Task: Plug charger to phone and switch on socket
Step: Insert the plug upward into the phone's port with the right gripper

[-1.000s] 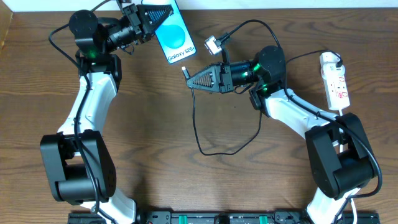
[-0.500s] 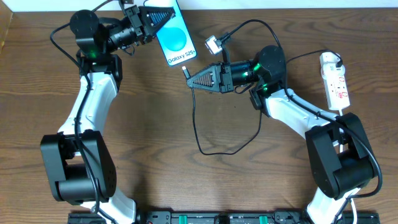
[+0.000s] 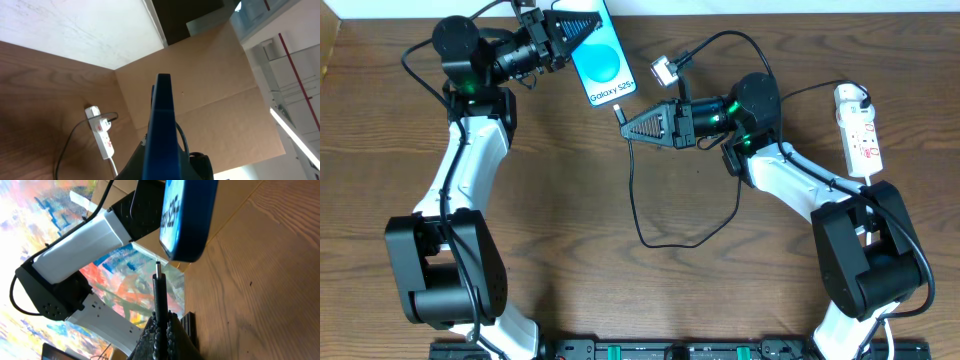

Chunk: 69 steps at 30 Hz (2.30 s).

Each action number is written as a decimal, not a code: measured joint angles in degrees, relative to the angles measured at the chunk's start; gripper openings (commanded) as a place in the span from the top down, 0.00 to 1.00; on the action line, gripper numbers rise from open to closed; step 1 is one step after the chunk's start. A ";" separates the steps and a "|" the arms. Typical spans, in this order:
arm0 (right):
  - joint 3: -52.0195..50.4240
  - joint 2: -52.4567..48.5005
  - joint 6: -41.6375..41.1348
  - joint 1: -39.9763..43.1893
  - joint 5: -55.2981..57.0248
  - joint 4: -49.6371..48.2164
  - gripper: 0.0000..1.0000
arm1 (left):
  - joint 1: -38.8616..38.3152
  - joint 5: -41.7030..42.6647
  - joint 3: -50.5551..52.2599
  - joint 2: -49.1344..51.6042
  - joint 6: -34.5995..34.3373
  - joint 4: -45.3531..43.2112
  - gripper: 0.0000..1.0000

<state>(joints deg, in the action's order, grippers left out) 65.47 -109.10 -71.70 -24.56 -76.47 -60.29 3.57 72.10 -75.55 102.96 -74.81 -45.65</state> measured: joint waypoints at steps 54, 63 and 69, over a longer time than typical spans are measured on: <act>0.00 -0.02 0.31 0.00 3.89 3.10 0.99 | 0.00 -1.66 0.00 0.00 3.08 0.44 0.93; 0.00 -0.02 0.39 0.00 4.00 3.10 0.99 | -0.28 -1.57 0.00 0.00 3.26 1.11 0.93; -0.02 -0.02 0.39 0.00 2.64 3.19 0.99 | -1.73 -2.03 0.00 0.00 3.26 1.07 0.93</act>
<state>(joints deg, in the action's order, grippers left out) 65.45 -109.12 -71.31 -24.56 -73.82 -57.10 1.85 70.06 -75.55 102.96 -71.55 -44.58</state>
